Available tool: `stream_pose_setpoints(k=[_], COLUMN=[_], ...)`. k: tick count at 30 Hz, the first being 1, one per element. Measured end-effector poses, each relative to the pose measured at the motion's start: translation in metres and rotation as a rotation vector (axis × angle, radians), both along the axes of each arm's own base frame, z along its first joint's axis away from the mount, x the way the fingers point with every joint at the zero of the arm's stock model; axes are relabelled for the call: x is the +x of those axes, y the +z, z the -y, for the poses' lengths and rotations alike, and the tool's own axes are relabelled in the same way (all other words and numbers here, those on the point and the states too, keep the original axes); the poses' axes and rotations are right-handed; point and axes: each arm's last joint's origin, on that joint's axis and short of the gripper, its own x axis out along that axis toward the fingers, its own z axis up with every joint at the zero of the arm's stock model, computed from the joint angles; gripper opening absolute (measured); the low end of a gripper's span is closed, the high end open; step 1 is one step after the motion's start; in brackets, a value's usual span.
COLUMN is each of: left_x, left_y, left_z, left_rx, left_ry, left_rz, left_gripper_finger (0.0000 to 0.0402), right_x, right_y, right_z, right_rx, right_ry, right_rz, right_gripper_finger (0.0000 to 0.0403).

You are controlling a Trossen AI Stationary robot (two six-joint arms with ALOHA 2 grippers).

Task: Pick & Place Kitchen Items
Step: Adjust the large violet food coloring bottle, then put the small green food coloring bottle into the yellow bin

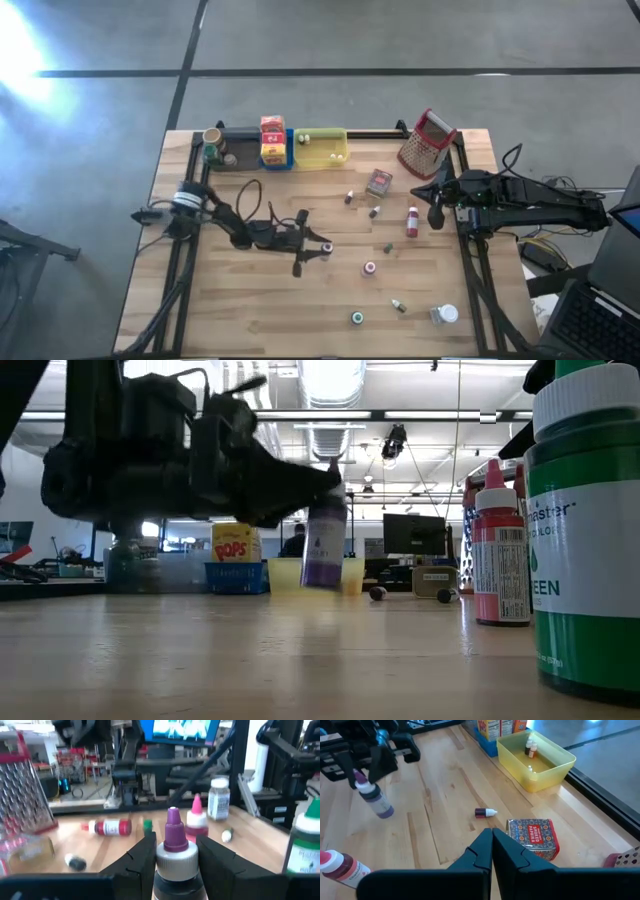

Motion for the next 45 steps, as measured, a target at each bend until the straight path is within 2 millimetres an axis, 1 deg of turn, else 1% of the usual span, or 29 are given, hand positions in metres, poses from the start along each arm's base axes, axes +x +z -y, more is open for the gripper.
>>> stream_pose_setpoints(k=[3,6,18,27,39,42,45], left_x=[0.002,0.003,0.003,0.003,0.003,0.000,-0.008], left_y=[-0.007,-0.010,-0.016,-0.016,-0.015,-0.013,-0.010], left_z=[-0.002,-0.004,-0.007,-0.007,-0.008,-0.008,-0.009], left_rx=[-0.006,-0.005,-0.001,-0.004,-0.008,-0.008,-0.017], left_ry=[0.006,0.012,0.020,0.024,0.023,0.015,0.010], left_rz=[-0.023,-0.032,-0.046,-0.052,-0.049,-0.047,-0.051], left_gripper_finger=[0.0129,0.0129,0.0132,0.0170,0.0212,0.0229,0.0245], right_x=[0.000,0.000,0.000,0.000,0.000,0.000,0.000], right_y=[0.000,0.000,0.000,0.000,0.000,0.000,0.000], right_z=[0.000,0.000,0.000,0.000,0.000,0.000,0.000], right_rx=[0.000,0.000,0.000,0.000,0.000,0.000,0.000], right_ry=[0.000,0.000,0.000,0.000,0.000,0.000,0.000], right_rz=[0.000,-0.001,0.000,0.000,0.000,-0.001,-0.001], right_gripper_finger=[0.0008,0.0008,0.0008,0.0008,0.0008,0.0008,0.0008])
